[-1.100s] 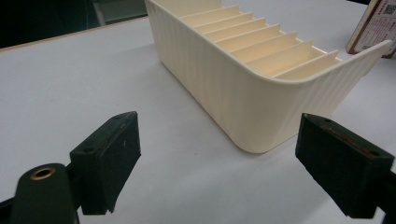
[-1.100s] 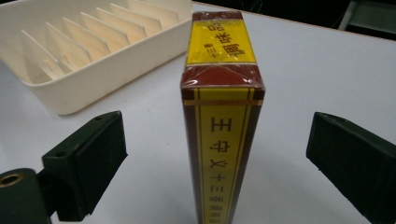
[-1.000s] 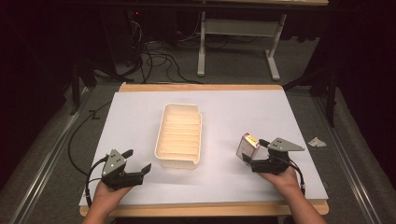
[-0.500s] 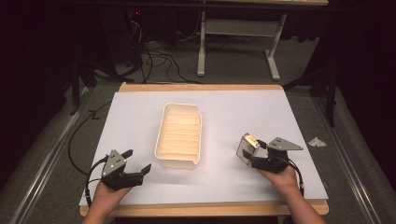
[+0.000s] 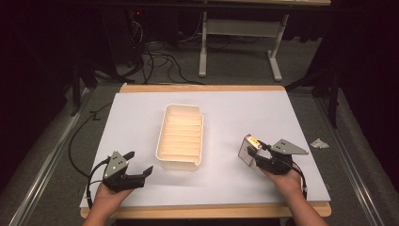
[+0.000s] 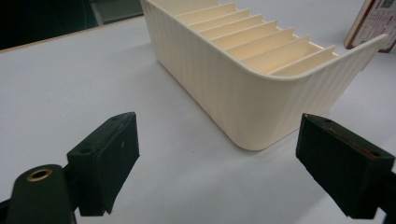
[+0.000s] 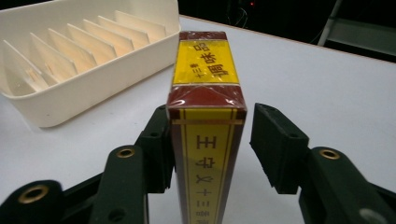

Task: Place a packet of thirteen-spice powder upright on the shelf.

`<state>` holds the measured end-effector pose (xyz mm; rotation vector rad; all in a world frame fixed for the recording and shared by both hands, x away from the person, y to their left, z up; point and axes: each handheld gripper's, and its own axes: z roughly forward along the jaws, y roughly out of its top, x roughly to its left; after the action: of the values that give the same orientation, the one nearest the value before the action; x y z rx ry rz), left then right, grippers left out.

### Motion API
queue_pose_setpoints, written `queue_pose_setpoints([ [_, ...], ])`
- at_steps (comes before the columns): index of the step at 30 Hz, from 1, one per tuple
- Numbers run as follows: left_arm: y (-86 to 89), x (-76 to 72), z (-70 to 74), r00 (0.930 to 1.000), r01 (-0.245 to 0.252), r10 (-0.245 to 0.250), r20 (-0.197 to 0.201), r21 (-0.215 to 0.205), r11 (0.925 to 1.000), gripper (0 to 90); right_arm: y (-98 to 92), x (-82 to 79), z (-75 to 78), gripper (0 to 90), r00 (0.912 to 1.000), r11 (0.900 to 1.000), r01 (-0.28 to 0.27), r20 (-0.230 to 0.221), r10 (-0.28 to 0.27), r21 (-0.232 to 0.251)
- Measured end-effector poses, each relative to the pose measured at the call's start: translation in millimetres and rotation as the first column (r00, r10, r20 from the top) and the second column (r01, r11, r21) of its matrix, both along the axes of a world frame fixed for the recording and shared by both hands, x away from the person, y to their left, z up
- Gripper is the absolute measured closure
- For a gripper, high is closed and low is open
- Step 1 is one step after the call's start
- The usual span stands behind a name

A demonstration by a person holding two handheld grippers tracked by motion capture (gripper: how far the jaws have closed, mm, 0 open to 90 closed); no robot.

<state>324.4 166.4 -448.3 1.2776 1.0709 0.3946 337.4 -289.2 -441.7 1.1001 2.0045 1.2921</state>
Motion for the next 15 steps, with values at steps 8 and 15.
queue_pose_setpoints([
  [8,-1.3,-0.6,-1.0,1.0,0.008,-0.008,-0.004,0.008,0.9999,14.4,1.1,-2.8,2.8,66.2,0.9998,1.0,-0.013,0.014,0.013,-0.014],
  [15,-1.4,-0.7,-1.1,0.9999,0.009,-0.009,-0.004,0.01,0.9999,14.5,0.2,-1.7,3.2,67.2,0.9994,0.999,-0.032,0.016,0.032,-0.015],
])
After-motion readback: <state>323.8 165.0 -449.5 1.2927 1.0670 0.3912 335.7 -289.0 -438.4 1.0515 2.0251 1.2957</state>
